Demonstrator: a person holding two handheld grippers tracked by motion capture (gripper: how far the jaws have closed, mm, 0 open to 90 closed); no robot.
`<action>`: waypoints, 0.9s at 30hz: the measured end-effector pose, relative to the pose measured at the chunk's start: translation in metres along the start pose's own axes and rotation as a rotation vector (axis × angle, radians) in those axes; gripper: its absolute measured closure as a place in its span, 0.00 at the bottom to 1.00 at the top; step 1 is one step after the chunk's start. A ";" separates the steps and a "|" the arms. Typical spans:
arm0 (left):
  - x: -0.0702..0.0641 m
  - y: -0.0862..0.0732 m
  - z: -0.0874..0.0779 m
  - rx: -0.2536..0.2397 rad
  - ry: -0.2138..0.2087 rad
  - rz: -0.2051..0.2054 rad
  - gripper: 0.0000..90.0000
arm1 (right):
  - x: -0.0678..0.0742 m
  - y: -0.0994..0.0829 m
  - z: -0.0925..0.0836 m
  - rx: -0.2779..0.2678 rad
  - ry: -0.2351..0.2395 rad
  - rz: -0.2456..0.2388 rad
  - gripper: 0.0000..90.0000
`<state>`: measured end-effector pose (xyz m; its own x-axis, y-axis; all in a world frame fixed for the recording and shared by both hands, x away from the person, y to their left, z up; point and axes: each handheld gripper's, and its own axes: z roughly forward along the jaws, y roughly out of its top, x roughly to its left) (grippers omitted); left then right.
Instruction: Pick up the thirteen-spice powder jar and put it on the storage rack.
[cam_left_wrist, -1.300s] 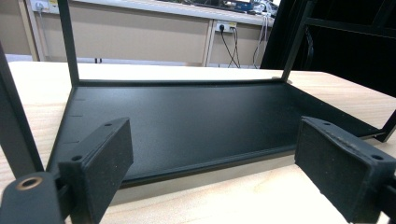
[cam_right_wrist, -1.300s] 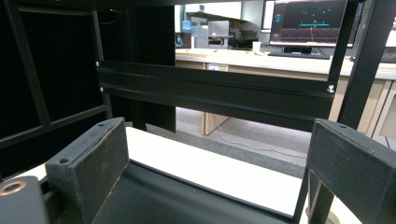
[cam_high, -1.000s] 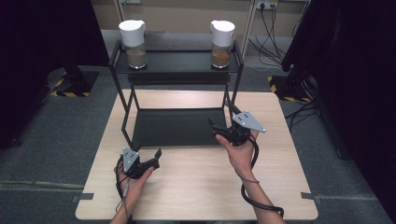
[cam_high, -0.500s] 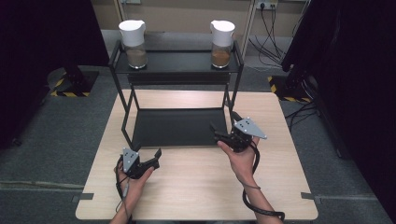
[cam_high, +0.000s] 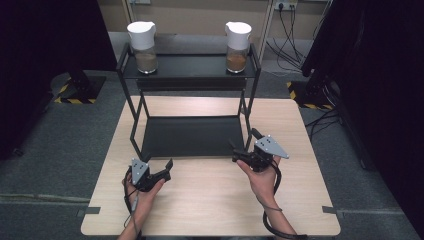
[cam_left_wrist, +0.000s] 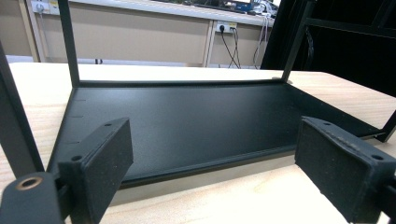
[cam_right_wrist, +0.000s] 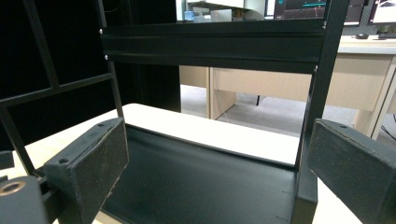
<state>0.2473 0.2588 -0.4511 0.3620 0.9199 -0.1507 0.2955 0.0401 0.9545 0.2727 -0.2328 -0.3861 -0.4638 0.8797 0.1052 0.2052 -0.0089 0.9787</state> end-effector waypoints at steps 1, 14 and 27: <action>0.000 0.000 0.000 0.000 0.000 0.000 0.12 | 0.000 -0.001 -0.001 0.001 -0.001 0.001 0.06; 0.000 0.000 0.000 0.000 0.001 0.002 0.12 | 0.000 -0.014 -0.007 0.030 -0.009 0.011 0.06; -0.001 0.000 0.000 -0.001 0.002 0.003 0.12 | -0.001 -0.025 -0.010 0.065 -0.014 0.020 0.06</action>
<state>0.2469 0.2583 -0.4512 0.3614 0.9206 -0.1477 0.2933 0.0381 0.9552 0.2595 -0.2380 -0.4092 -0.4473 0.8861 0.1217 0.2699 0.0040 0.9629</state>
